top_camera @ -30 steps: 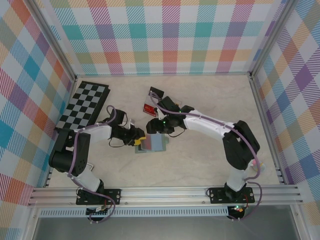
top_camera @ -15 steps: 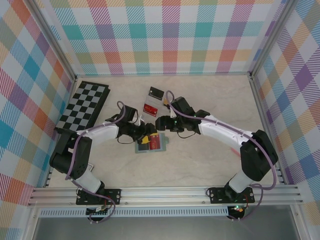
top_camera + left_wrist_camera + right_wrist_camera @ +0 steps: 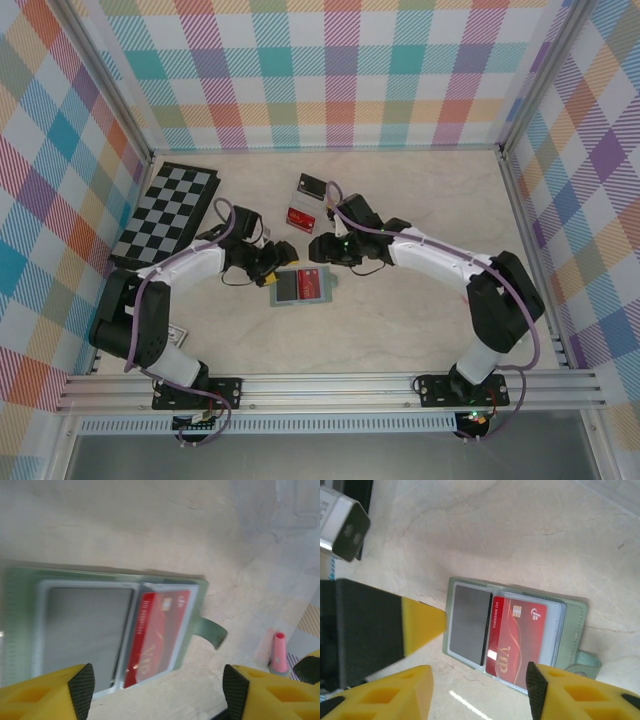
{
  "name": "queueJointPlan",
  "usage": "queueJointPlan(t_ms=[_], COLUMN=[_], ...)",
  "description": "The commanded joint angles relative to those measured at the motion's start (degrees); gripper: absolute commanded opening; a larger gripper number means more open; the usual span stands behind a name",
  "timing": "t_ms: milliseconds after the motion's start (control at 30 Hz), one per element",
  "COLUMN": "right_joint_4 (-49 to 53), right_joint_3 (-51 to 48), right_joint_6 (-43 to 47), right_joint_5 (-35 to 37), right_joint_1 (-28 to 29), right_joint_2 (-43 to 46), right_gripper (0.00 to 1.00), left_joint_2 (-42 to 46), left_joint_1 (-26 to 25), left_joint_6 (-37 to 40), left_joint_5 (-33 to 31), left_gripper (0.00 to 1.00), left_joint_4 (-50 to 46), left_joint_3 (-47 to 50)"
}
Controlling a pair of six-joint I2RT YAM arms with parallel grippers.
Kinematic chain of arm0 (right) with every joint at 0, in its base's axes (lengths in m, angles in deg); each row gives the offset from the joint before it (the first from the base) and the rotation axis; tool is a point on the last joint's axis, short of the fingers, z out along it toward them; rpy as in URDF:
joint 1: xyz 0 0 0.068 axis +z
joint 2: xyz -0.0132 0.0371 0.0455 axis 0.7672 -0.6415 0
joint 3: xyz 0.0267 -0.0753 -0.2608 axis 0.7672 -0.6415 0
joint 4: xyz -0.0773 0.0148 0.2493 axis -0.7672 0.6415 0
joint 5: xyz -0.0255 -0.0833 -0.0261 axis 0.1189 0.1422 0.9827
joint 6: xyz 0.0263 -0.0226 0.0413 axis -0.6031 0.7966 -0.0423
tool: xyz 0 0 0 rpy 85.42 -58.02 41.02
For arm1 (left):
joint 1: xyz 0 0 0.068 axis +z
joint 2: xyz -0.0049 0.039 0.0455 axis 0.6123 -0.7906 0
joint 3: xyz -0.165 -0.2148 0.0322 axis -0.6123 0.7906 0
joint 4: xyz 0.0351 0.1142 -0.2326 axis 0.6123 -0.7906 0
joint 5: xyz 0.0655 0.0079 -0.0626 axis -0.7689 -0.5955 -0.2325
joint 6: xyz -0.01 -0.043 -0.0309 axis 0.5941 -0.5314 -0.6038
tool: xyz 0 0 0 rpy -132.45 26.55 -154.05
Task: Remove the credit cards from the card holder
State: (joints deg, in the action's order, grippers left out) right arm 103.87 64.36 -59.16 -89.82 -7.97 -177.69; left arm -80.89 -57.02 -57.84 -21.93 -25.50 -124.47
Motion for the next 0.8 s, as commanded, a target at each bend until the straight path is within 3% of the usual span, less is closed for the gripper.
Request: queueJointPlan(t_ms=[0,300,567,767], right_joint_4=[2.98,6.22,12.9,14.3], right_joint_3=[3.44,7.14,10.87,12.56], right_joint_6=[-0.94,-4.91,-4.63,-3.56], right_joint_5=[-1.69,-1.27,4.04,2.66], right_joint_1=[1.43,1.93,1.9,1.91], right_joint_2=[-3.21,-9.68,-13.71,-16.68], right_gripper=[0.46,0.32,0.25,0.23], left_joint_2=[1.14,-0.78,-3.49,-6.08], left_joint_1=[0.81,0.81,-0.61,-2.24], left_joint_6=[0.91,0.53,0.36,1.54], left_joint_5=[-0.69,3.3,5.09,5.12], left_gripper=[0.65,0.43,0.36,0.32], left_joint_4=[-1.71,2.2,4.63,3.99], left_joint_3=[1.53,2.38,2.59,0.81])
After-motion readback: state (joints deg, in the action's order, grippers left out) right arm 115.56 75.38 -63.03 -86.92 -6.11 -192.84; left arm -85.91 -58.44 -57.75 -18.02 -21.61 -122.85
